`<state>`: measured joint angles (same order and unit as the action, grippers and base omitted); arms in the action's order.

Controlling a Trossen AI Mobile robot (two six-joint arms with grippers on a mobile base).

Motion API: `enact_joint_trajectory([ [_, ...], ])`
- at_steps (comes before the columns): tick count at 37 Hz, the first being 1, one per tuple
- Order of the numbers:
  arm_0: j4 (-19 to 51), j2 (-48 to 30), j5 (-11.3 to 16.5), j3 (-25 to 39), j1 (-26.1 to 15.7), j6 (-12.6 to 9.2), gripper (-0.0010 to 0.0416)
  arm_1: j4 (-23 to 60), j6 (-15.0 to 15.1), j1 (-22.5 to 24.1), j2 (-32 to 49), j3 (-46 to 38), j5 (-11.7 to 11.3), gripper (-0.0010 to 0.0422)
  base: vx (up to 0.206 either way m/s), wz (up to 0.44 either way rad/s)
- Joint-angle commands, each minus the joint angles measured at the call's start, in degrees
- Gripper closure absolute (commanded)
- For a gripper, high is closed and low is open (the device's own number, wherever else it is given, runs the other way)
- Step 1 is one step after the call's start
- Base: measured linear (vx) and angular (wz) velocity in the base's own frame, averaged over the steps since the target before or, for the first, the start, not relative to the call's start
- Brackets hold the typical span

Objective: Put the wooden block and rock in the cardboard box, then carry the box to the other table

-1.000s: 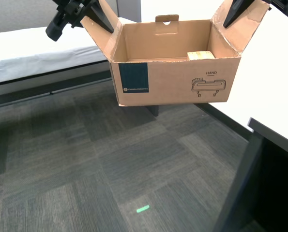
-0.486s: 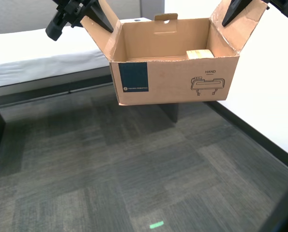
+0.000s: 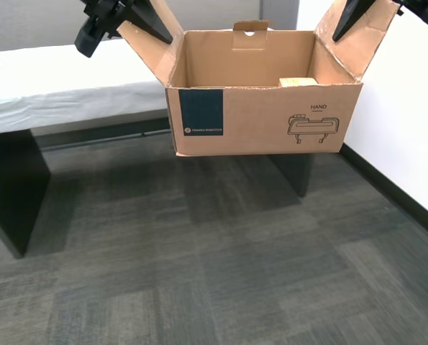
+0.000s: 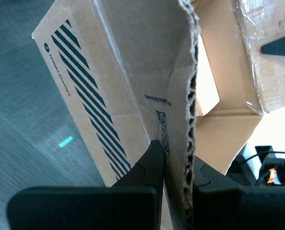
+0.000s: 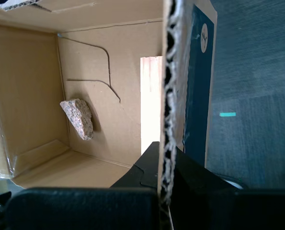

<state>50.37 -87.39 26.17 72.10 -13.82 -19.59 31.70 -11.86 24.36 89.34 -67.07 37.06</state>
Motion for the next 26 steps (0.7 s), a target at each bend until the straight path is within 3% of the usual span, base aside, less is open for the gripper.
enact_joint_trajectory([
  [1,-0.37,0.02,1.20,0.04,-0.15,-2.10,0.0406,0.50,0.98,-0.07,-0.07,-0.09,2.03,0.0413,0.205,0.268],
  [6,-0.46,0.02,1.20,0.04,-0.15,-2.64,0.0406,1.40,2.08,-0.07,-0.07,-0.09,2.01,0.0413,0.205,0.268],
  [12,-0.44,0.02,1.18,0.04,-0.15,-2.73,0.0406,1.31,2.08,-0.15,-0.07,-0.09,0.44,0.0413,0.208,0.267],
  [26,-0.63,0.02,1.16,0.04,-0.15,-3.04,0.0406,1.53,1.36,-0.24,-0.04,-0.09,-0.85,0.0413,0.207,0.235],
])
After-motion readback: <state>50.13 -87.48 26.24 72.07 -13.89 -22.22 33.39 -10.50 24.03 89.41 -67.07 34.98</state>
